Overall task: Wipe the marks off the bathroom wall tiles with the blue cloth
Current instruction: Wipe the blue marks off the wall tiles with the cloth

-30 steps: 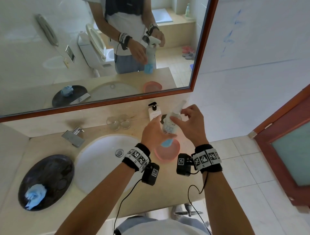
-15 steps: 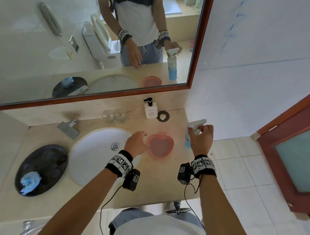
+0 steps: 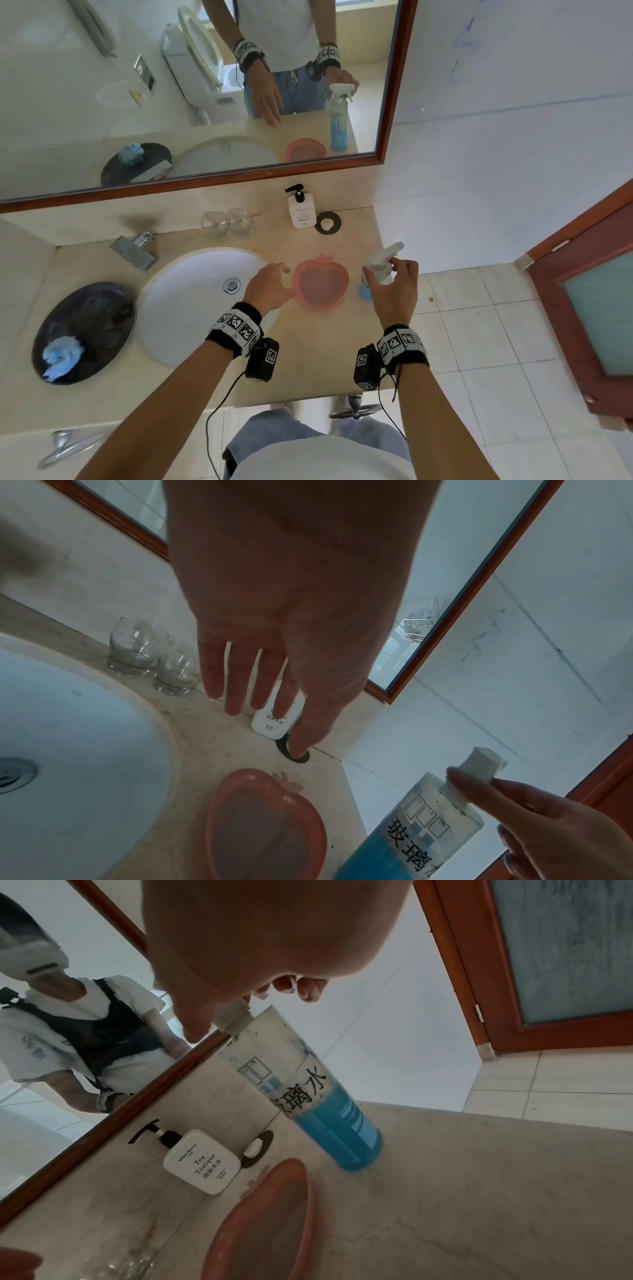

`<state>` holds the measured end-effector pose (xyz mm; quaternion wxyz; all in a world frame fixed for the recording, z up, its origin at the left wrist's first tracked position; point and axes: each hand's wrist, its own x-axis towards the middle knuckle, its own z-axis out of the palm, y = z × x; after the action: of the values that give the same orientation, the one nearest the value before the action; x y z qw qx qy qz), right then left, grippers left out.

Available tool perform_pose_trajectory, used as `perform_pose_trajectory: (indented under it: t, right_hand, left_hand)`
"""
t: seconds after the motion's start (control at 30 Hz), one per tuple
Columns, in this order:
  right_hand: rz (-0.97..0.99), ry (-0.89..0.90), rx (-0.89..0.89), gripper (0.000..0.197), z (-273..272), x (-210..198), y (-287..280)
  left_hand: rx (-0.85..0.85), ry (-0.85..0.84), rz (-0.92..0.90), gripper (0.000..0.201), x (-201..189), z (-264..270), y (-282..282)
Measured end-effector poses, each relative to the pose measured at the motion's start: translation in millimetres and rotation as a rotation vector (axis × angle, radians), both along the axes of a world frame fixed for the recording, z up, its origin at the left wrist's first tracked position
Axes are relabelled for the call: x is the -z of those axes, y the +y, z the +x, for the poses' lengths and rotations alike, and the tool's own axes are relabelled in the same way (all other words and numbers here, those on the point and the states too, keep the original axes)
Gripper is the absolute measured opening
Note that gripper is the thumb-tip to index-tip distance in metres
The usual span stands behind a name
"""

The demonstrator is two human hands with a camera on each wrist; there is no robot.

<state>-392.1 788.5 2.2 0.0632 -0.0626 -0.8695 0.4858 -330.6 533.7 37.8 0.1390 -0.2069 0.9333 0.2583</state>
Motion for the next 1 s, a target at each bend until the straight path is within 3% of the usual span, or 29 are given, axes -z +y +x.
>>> perform_pose_trajectory:
  t: [0.1, 0.23, 0.33, 0.43, 0.53, 0.63, 0.73, 0.87, 1.0]
  right_hand:
    - [-0.013, 0.089, 0.064, 0.067, 6, -4, 9]
    - [-0.058, 0.289, 0.184, 0.049, -7, -30, 10]
    - [-0.139, 0.411, 0.146, 0.039, -18, -72, -22]
    - [-0.250, 0.468, -0.074, 0.036, -10, -119, -84]
    - [-0.277, 0.330, -0.440, 0.035, 14, -145, -156]
    - [-0.062, 0.111, -0.903, 0.036, 48, -147, -225]
    - [0.171, -0.008, -1.206, 0.058, 96, -129, -286]
    - [0.219, -0.102, -1.353, 0.076, 155, -97, -367]
    - [0.161, -0.144, -1.259, 0.082, 196, -71, -444]
  left_hand:
    - [-0.018, 0.065, 0.021, 0.051, -1, 2, 1]
    - [-0.063, 0.227, 0.044, 0.041, -9, 10, -1]
    - [-0.119, 0.317, 0.075, 0.037, -18, 25, -13]
    - [-0.208, 0.374, 0.067, 0.034, -26, 50, -41]
    - [-0.332, 0.435, 0.035, 0.030, -30, 92, -84]
    - [-0.465, 0.447, -0.004, 0.031, -24, 146, -140]
    - [-0.625, 0.406, -0.035, 0.032, -9, 206, -201]
    - [-0.774, 0.299, -0.061, 0.036, 16, 280, -281]
    - [-0.788, 0.185, -0.117, 0.040, 41, 327, -355]
